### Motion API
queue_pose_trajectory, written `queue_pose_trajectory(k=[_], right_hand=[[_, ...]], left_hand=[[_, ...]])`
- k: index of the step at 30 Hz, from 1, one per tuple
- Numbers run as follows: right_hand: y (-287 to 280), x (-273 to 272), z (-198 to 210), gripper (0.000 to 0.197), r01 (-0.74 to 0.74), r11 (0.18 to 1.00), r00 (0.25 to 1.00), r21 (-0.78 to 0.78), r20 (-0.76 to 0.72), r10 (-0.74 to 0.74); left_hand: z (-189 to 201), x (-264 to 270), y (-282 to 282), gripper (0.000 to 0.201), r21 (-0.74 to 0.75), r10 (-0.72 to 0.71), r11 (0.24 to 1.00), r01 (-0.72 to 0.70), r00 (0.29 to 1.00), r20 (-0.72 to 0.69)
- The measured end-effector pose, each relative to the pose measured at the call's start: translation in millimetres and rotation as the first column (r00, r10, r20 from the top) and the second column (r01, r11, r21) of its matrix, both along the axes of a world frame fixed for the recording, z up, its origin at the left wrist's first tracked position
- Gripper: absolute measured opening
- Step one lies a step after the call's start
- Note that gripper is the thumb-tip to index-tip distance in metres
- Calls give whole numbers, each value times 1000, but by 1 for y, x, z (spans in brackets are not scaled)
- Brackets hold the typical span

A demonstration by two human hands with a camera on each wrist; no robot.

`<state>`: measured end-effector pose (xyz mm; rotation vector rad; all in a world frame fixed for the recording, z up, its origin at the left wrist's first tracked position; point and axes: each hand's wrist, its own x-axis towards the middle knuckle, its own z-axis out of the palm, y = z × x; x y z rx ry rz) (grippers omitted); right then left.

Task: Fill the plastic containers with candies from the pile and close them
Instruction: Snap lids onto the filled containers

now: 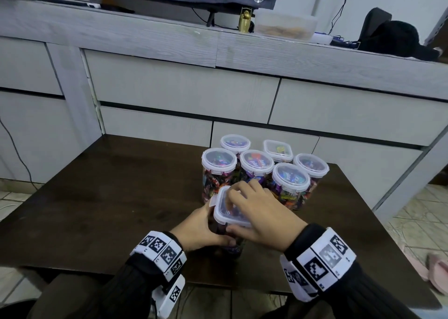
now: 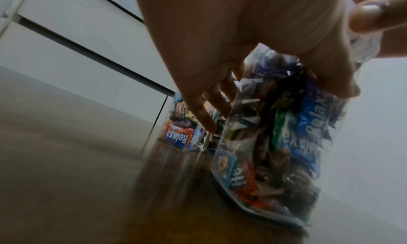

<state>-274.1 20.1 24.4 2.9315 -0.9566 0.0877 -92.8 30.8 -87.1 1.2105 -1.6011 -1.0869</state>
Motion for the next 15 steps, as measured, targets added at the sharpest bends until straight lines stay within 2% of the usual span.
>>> queue_pose_trajectory(k=[5,9,13,15], right_hand=[[-8,-7,2,47,-40,996,998,82,54,36],[-21,-25,10,64,-68,964,996,259,65,53],[-28,-36,5,57,-54,973,991,223,134,24],[-28,-34,0,53,-45,983,985,181,172,14]], left_hand=[[4,4,-2,88,24,-20,1000,19,999,35],[16,24,-8,85,71,-94,994,84,986,138],[20,36,-8,76,84,-61,995,52,993,99],[18,32,-4,81,116,-91,990,83,994,63]])
